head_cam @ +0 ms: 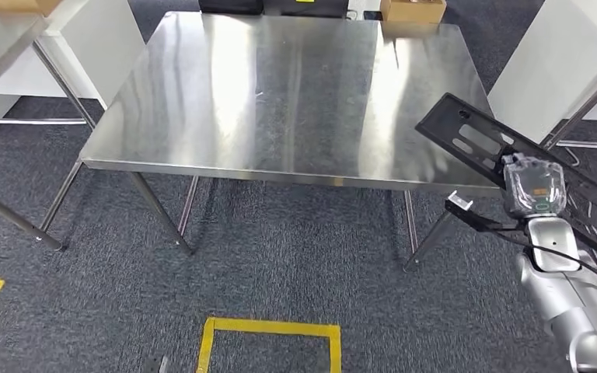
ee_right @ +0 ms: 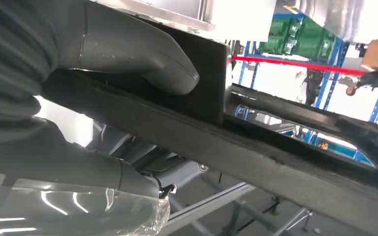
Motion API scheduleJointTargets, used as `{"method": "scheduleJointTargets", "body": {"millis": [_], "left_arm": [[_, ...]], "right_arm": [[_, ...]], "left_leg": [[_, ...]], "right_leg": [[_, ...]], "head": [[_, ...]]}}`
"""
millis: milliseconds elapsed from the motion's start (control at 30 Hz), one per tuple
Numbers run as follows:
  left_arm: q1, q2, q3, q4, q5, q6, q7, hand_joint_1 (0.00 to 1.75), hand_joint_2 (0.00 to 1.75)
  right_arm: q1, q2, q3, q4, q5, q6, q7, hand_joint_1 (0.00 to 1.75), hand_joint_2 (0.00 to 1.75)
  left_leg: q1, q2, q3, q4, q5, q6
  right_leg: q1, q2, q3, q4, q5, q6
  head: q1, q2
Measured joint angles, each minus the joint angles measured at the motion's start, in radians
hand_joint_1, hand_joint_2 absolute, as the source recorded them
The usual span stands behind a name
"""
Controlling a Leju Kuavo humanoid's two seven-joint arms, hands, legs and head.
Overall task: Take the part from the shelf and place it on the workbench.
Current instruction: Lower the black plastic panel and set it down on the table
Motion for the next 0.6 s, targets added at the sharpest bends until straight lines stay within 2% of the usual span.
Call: {"method": "scheduleJointTargets", "body": {"millis": [33, 100, 167, 200, 233, 267, 300, 333, 367, 400, 433, 467, 500, 533, 567, 600], "left_arm": [[-0.001, 0.0, 0.0, -0.001, -0.001, -0.002, 0.0, 0.0, 1.75], [-0.002, 0.001, -0.003, -0.001, -0.005, -0.004, 0.0, 0.0, 1.75], [-0.002, 0.0, -0.012, -0.001, -0.012, -0.009, 0.001, 0.0, 1.75], [-0.001, 0.0, -0.016, -0.001, -0.015, -0.012, 0.002, 0.0, 1.75], [-0.001, 0.0, -0.02, -0.001, -0.017, -0.014, 0.002, 0.0, 1.75], [-0.001, 0.0, -0.023, -0.001, -0.018, -0.015, 0.002, 0.0, 1.75], [-0.001, -0.001, -0.025, -0.001, -0.018, -0.015, 0.002, 0.0, 1.75], [-0.001, -0.001, -0.026, -0.001, -0.018, -0.014, 0.002, 0.0, 1.75], [-0.002, -0.001, -0.028, -0.001, -0.018, -0.013, 0.002, 0.0, 1.75], [-0.003, 0.0, -0.029, -0.002, -0.018, -0.011, 0.002, 0.0, 1.75], [-0.006, 0.0, -0.029, -0.002, -0.018, -0.009, 0.002, 0.0, 1.75], [-0.01, -0.001, -0.03, -0.003, -0.018, -0.007, 0.001, 0.0, 1.75], [-0.015, -0.001, -0.03, -0.004, -0.018, -0.006, 0.002, 0.0, 1.75], [-0.02, -0.002, -0.031, -0.005, -0.018, -0.005, 0.001, 0.0, 1.75], [-0.022, -0.003, -0.031, -0.006, -0.018, -0.005, 0.002, 0.0, 1.75], [-0.022, -0.003, -0.032, -0.006, -0.018, -0.005, 0.003, 0.0, 1.75]], "right_arm": [[-0.007, 0.0, 0.002, 0.005, 0.004, 0.0, 0.0, 1.75, 1.75], [-0.032, 0.003, 0.006, 0.021, 0.014, 0.002, -0.002, 1.75, 1.75], [-0.061, 0.014, 0.016, 0.042, 0.029, 0.006, -0.004, 1.75, 1.75], [-0.075, 0.023, 0.025, 0.053, 0.038, 0.008, -0.004, 1.75, 1.75], [-0.089, 0.036, 0.035, 0.063, 0.047, 0.01, -0.005, 1.75, 1.75], [-0.103, 0.05, 0.045, 0.072, 0.056, 0.014, -0.005, 1.75, 1.75], [-0.115, 0.066, 0.056, 0.08, 0.066, 0.018, -0.006, 1.75, 1.75], [-0.128, 0.084, 0.069, 0.09, 0.075, 0.025, -0.006, 1.75, 1.75], [-0.141, 0.105, 0.083, 0.099, 0.086, 0.033, -0.006, 1.75, 1.75], [-0.153, 0.125, 0.097, 0.106, 0.096, 0.042, -0.005, 1.75, 1.75], [-0.166, 0.15, 0.112, 0.111, 0.105, 0.051, -0.004, 1.75, 1.75], [-0.179, 0.172, 0.124, 0.112, 0.112, 0.06, -0.002, 1.75, 1.75], [-0.191, 0.193, 0.136, 0.112, 0.117, 0.067, 0.001, 1.75, 1.75], [-0.203, 0.216, 0.149, 0.112, 0.12, 0.074, 0.005, 1.75, 1.75], [-0.212, 0.235, 0.163, 0.113, 0.121, 0.081, 0.009, 1.75, 1.75], [-0.216, 0.257, 0.179, 0.115, 0.122, 0.089, 0.013, 1.75, 1.75]], "left_leg": [[0.002, 0.001, 0.018, -0.01, -0.003, 0.003], [0.005, 0.002, 0.046, -0.021, -0.017, 0.006], [0.008, 0.002, 0.07, -0.022, -0.041, 0.002], [0.01, 0.003, 0.086, -0.022, -0.055, -0.002], [0.014, 0.003, 0.105, -0.022, -0.071, -0.007], [0.019, 0.004, 0.126, -0.022, -0.088, -0.014], [0.023, 0.004, 0.145, -0.022, -0.107, -0.022], [0.025, 0.006, 0.166, -0.02, -0.127, -0.031], [0.025, 0.009, 0.181, -0.021, -0.147, -0.04], [0.024, 0.013, 0.193, -0.025, -0.164, -0.047], [0.024, 0.018, 0.206, -0.025, -0.173, -0.053], [0.025, 0.023, 0.204, -0.017, -0.168, -0.059], [0.028, 0.024, 0.194, 0.014, -0.153, -0.064], [0.032, 0.021, 0.163, 0.07, -0.13, -0.068], [0.035, 0.018, 0.116, 0.141, -0.116, -0.073], [0.036, 0.012, 0.065, 0.212, -0.119, -0.077]], "right_leg": [[0.0, -0.007, -0.022, 0.036, 0.004, 0.002], [-0.004, -0.022, -0.1, 0.146, -0.005, 0.0], [-0.008, -0.024, -0.186, 0.235, -0.043, 0.002], [-0.013, -0.025, -0.214, 0.244, -0.061, 0.005], [-0.018, -0.027, -0.227, 0.223, -0.069, 0.012], [-0.026, -0.032, -0.228, 0.176, -0.058, 0.023], [-0.034, -0.04, -0.22, 0.111, -0.016, 0.041], [-0.039, -0.055, -0.211, 0.048, 0.047, 0.061], [-0.038, -0.066, -0.198, 0.007, 0.099, 0.065], [-0.035, -0.071, -0.189, -0.016, 0.138, 0.061], [-0.032, -0.071, -0.184, -0.018, 0.148, 0.046], [-0.031, -0.062, -0.176, -0.012, 0.133, 0.023], [-0.033, -0.055, -0.172, -0.012, 0.124, 0.009], [-0.035, -0.05, -0.163, -0.012, 0.112, -0.006], [-0.034, -0.045, -0.149, -0.015, 0.101, -0.018], [-0.032, -0.04, -0.132, -0.02, 0.089, -0.027]], "head": [[0.0, 0.0], [0.001, 0.0], [0.001, 0.0], [0.001, 0.0], [0.001, 0.0], [0.001, 0.0], [0.002, 0.0], [0.004, 0.0], [0.007, 0.0], [0.007, 0.0], [0.008, 0.0], [0.006, 0.0], [0.002, 0.0], [0.002, 0.0], [0.0, 0.0], [-0.001, 0.0]]}}
